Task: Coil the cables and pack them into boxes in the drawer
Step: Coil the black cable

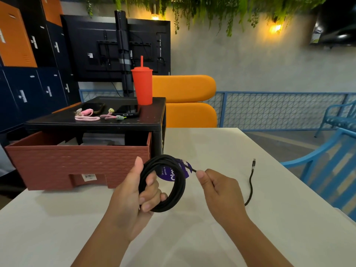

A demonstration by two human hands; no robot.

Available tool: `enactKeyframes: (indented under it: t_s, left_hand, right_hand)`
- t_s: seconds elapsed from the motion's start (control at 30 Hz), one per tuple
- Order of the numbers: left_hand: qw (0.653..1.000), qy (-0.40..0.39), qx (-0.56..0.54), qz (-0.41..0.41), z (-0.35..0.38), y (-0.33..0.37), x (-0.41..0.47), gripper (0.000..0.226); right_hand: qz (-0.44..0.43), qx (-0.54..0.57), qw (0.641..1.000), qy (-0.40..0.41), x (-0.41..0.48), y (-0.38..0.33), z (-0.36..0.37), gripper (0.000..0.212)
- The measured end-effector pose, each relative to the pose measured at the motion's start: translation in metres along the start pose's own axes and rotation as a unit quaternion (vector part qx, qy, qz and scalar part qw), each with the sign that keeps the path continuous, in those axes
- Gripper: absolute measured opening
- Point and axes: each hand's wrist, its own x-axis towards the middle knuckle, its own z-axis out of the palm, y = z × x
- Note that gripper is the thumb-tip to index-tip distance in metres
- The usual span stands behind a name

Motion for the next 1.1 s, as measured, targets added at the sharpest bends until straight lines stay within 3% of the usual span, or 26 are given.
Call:
enactKeyframes:
  t_s: [0.2,0.3,0.4,0.53,0.67,0.8,1.1]
  left_hand:
    - [0.988,0.05,-0.133,0.059,-0.006,0.007,0.006,0.054]
    - [0.984,0.088,-0.135,0.08,-0.009,0.009,0.009,0.053]
    - [0.98,0.106,-0.131,0.102,-0.008,0.005,0.011,0.046]
    - [0.979,0.124,-0.084,0.137,-0.008,0.001,0.014,0.041]
    - [0.976,0.142,0.043,0.16,-0.002,-0.008,0.011,0.045]
    - [0.958,0.124,0.199,0.166,0.008,-0.024,0.006,0.055]
    - [0.968,0.098,0.224,0.053,0.008,-0.038,0.004,0.069]
  right_hand:
    - [-0.056,-0.069,0.992,-0.093,-0.001,0.005,0.008,0.046]
    - [-0.083,-0.095,0.986,-0.111,-0.003,0.005,0.01,0.056]
    - [-0.115,-0.133,0.976,-0.132,-0.003,0.0,0.01,0.05]
    - [-0.179,-0.182,0.939,-0.231,-0.008,-0.009,0.009,0.037]
    - [-0.229,-0.196,0.911,-0.28,-0.015,-0.027,0.008,0.031]
    - [-0.269,-0.17,0.906,-0.28,-0.019,-0.037,0.005,0.027]
    - [-0.298,-0.137,0.926,-0.187,-0.02,-0.028,0.008,0.015]
